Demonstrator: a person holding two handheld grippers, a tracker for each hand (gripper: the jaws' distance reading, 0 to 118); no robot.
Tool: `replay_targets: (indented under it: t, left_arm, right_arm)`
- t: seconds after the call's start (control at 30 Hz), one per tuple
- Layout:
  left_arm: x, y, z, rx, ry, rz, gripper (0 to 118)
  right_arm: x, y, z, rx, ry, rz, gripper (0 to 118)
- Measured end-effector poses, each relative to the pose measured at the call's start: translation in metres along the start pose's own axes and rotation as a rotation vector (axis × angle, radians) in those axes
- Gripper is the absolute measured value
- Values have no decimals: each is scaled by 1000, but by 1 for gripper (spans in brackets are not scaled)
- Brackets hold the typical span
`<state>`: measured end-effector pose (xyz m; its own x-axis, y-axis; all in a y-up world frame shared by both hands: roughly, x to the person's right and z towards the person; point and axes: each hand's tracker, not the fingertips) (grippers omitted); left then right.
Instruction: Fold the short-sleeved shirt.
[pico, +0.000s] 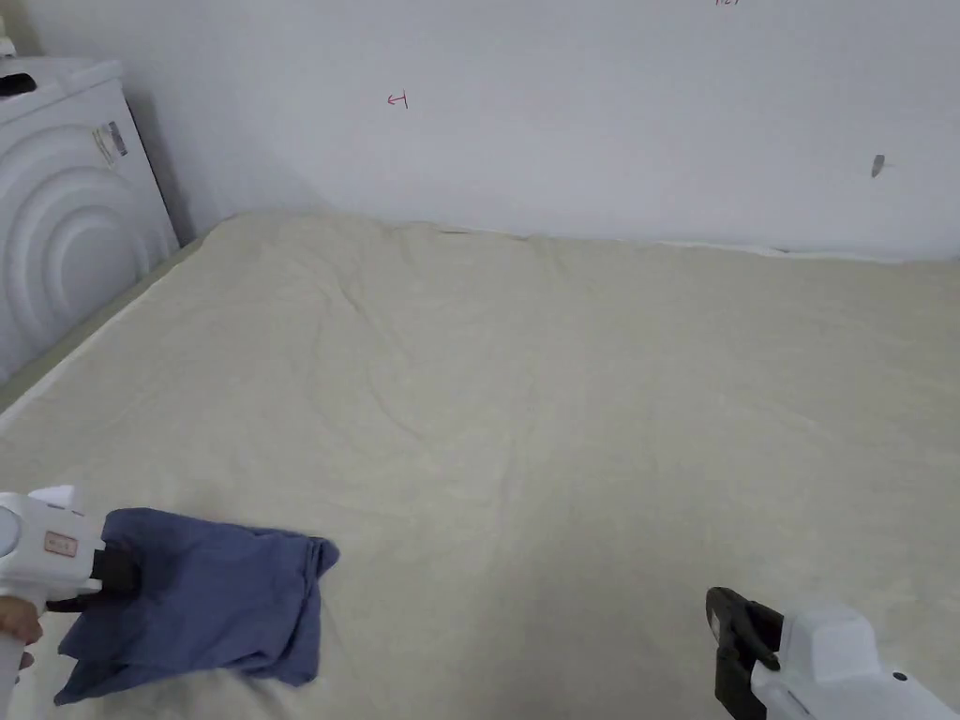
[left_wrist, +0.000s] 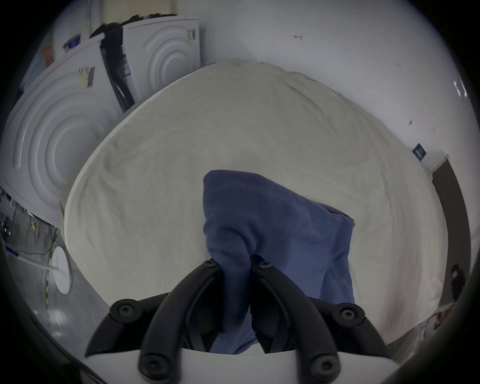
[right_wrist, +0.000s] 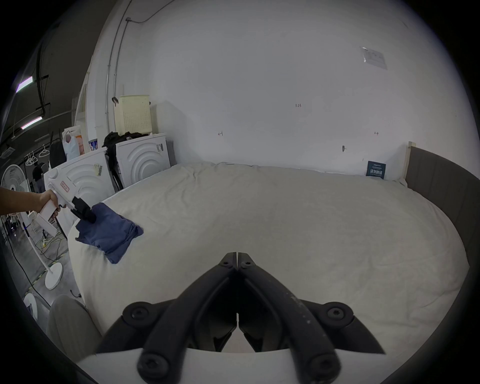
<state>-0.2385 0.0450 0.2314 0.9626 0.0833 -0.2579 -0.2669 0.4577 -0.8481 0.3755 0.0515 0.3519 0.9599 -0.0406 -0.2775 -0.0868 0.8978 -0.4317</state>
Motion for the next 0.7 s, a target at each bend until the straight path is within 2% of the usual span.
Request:
replay_targets:
  t: [0.03,0.07,0.13,0.17,0.2,0.3,0.43,0.7]
  left_arm:
    - [-2,0,-3,-4,-3,6,22]
    - [-2,-2,-5,4,5,8,32]
    - [2,-4,-8,37,51,9,84]
    - [2,-5,-8,41,46,11,105]
    - [5,-6,-6,43,48,17,116]
    - [21,-10,12,136,67,2,111]
    - [41,-9,40,239,76,0,110]
    - [124,-30,153,557,-12,-16,110]
  right_arm:
    - [-1,0,-2,-5,3,0,2]
    - [-2,0,-4,-8,3,0,2]
    - [-3,1,-4,-10,1,2,2]
    - [-3,2,-3,-9,0,0,2]
    - [-3,4,0,-4,-4,-4,2]
    - [-2,11,12,18,-32,-13,2]
    - [0,29,35,61,-67,-6,2]
    - [21,73,91,179,-165,20,2]
